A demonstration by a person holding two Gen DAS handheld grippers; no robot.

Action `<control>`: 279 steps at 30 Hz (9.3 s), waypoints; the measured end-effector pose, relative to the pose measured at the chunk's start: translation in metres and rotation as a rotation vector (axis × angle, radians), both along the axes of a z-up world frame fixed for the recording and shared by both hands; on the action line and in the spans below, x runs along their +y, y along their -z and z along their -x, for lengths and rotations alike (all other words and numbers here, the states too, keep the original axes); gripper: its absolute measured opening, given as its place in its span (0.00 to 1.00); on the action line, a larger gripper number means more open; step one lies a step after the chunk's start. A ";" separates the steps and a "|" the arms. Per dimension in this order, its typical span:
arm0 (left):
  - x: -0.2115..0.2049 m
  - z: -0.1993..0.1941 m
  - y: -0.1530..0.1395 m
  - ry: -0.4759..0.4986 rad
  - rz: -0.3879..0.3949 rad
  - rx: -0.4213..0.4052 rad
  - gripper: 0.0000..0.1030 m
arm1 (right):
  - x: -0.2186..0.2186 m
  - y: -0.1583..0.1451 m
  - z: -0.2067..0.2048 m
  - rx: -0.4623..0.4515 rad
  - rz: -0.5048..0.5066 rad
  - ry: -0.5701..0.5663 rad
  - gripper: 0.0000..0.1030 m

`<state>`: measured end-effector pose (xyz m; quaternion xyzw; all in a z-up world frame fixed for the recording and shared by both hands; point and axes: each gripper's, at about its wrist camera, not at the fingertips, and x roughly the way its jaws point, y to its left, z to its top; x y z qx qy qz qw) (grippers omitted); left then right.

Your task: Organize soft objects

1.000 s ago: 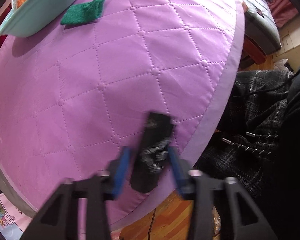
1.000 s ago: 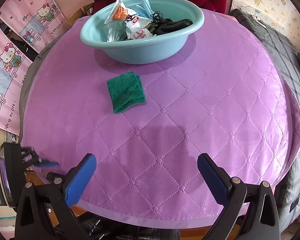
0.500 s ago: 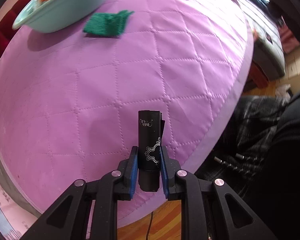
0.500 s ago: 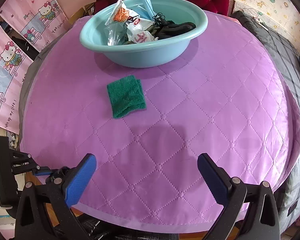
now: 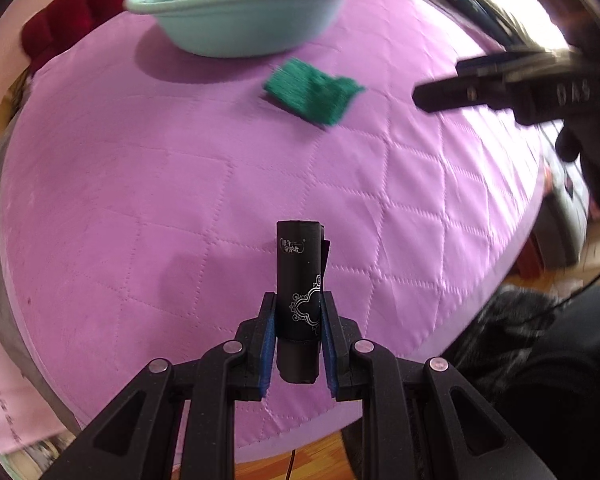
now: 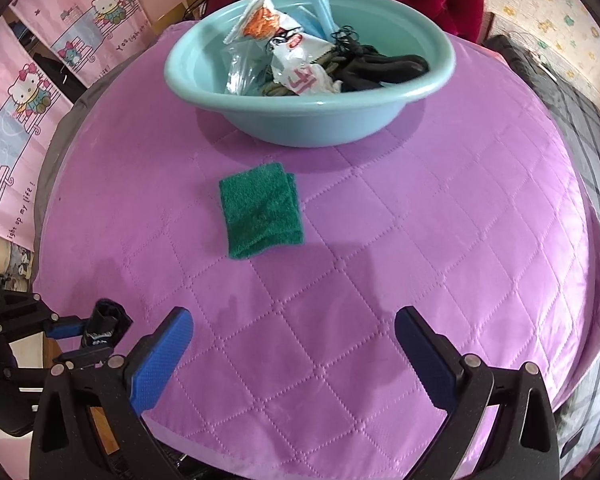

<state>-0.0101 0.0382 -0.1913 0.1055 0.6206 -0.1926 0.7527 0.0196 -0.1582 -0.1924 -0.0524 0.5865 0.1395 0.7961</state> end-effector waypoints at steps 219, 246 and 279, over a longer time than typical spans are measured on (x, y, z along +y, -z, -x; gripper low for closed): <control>-0.053 -0.089 -0.128 -0.419 -0.051 -0.385 1.00 | -0.034 -0.126 -0.048 -0.269 0.039 0.089 1.00; -0.059 -0.048 -0.119 -0.423 -0.093 -0.369 1.00 | -0.034 -0.115 0.006 -0.274 0.022 0.106 1.00; -0.057 -0.047 -0.116 -0.439 -0.085 -0.359 1.00 | -0.030 -0.115 0.008 -0.269 0.026 0.080 1.00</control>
